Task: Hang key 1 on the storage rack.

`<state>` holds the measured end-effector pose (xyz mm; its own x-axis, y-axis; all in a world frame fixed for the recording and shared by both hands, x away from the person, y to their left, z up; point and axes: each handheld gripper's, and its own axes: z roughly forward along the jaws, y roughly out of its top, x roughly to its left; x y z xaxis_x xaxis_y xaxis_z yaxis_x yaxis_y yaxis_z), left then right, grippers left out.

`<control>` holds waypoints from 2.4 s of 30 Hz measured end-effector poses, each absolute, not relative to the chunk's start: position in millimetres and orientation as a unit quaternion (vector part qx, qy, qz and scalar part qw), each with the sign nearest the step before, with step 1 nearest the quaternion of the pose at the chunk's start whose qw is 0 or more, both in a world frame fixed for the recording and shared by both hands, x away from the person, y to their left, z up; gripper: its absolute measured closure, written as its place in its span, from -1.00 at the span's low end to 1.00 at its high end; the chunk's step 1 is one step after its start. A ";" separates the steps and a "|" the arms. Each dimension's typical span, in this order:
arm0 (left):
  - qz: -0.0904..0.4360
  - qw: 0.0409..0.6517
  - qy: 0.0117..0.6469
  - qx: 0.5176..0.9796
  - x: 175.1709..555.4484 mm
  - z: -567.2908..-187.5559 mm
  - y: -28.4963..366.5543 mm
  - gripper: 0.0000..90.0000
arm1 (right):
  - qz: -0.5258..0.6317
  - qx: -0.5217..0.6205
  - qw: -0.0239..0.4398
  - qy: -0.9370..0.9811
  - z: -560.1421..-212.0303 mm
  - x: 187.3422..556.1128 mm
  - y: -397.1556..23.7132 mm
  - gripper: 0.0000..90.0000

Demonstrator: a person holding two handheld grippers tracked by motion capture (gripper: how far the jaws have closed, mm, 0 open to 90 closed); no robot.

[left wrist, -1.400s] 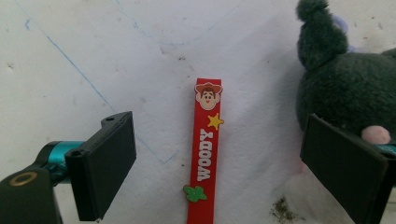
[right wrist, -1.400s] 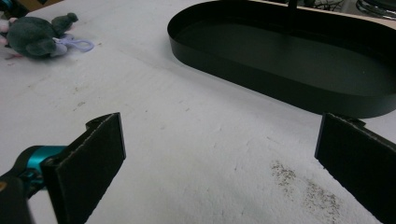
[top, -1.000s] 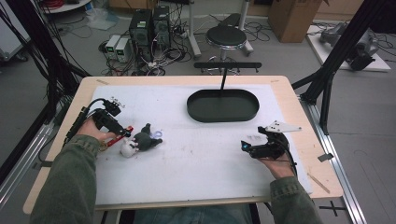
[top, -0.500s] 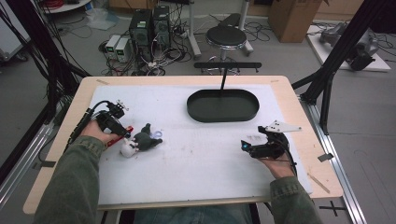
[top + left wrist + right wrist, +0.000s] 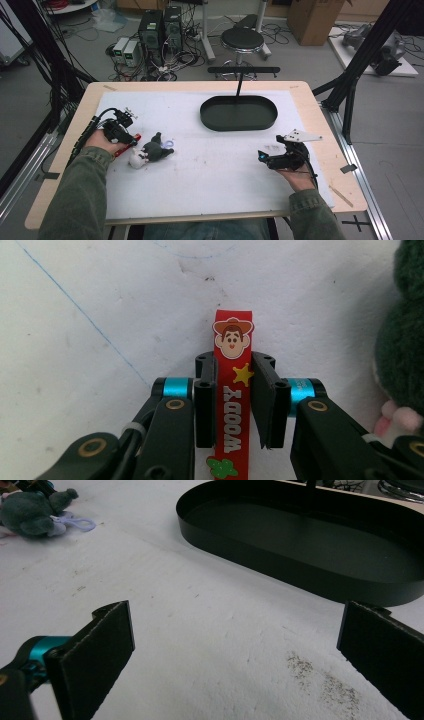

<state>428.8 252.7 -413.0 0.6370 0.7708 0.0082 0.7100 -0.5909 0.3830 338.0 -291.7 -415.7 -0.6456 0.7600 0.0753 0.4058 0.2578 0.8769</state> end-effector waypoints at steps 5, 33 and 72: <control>0.081 0.189 0.414 0.887 426.2 -403.8 260.3 0.63 | 0.476 0.379 0.184 0.772 -415.9 338.0 -291.6 -0.98; 0.124 0.333 0.408 0.841 416.5 -293.6 257.4 0.65 | 0.491 0.380 0.172 0.765 -415.4 338.1 -291.2 -0.98; 0.185 0.417 0.348 0.819 448.6 -174.1 199.5 0.66 | 0.497 0.385 0.162 0.760 -414.3 339.5 -293.7 -0.98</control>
